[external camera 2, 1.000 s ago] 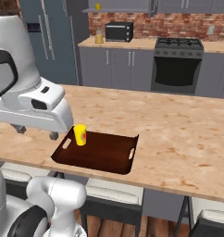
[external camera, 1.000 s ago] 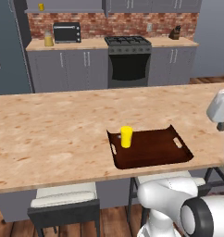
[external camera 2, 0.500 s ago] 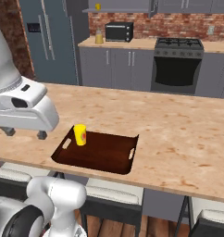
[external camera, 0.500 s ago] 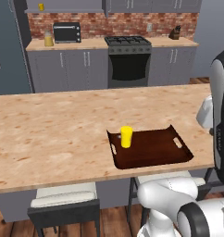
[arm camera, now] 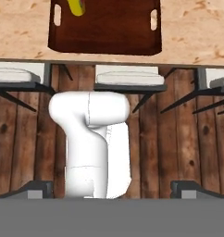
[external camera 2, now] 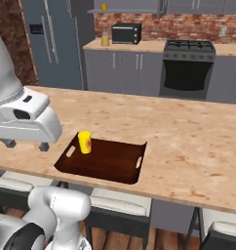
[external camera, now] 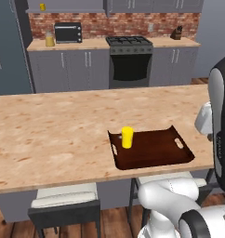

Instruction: There is a tray on the dining counter. Grab the cup, mug, and pitcher and place them on the tray. The pitcher may be placed next to the tray if it cannot fit the tray.

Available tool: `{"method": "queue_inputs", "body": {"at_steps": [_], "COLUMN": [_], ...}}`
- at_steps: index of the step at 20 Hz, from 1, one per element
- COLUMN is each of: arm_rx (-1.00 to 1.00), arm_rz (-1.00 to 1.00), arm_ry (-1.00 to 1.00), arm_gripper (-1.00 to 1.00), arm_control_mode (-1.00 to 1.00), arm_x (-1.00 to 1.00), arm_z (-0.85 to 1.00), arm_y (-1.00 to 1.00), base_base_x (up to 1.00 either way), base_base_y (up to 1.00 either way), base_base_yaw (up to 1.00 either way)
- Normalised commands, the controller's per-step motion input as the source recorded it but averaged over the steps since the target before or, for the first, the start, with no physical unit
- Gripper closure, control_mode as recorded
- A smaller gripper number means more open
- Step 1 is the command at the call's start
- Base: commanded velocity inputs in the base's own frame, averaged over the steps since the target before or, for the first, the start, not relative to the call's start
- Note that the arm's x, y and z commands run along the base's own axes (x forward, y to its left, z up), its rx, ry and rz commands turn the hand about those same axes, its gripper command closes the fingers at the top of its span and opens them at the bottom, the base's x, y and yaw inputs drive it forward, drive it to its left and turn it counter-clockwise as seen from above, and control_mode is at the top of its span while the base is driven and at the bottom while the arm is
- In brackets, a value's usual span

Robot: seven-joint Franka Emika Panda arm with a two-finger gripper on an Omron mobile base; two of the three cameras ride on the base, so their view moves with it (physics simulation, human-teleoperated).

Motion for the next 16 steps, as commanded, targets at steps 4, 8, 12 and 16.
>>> {"method": "queue_inputs", "body": {"at_steps": [4, 8, 12, 16], "arm_rx": [0.0, 0.0, 0.0, 0.0], "arm_rz": [0.0, 0.0, 0.0, 0.0], "arm_ry": [0.0, 0.0, 0.0, 0.0], "arm_gripper": [-1.0, -1.0, -1.0, -1.0], "arm_control_mode": [1.0, 1.0, 1.0, 1.0], "arm_x": [0.0, 0.0, 0.0, 0.0], "arm_z": [0.0, 0.0, 0.0, 0.0], "arm_y": [0.0, 0.0, 0.0, 0.0], "base_base_x": [-0.48, -0.76, -0.8, -0.61], "base_base_y": [0.0, 0.54, 1.0, 1.0], "base_base_yaw": [0.0, 0.0, -0.04, -0.05]}}
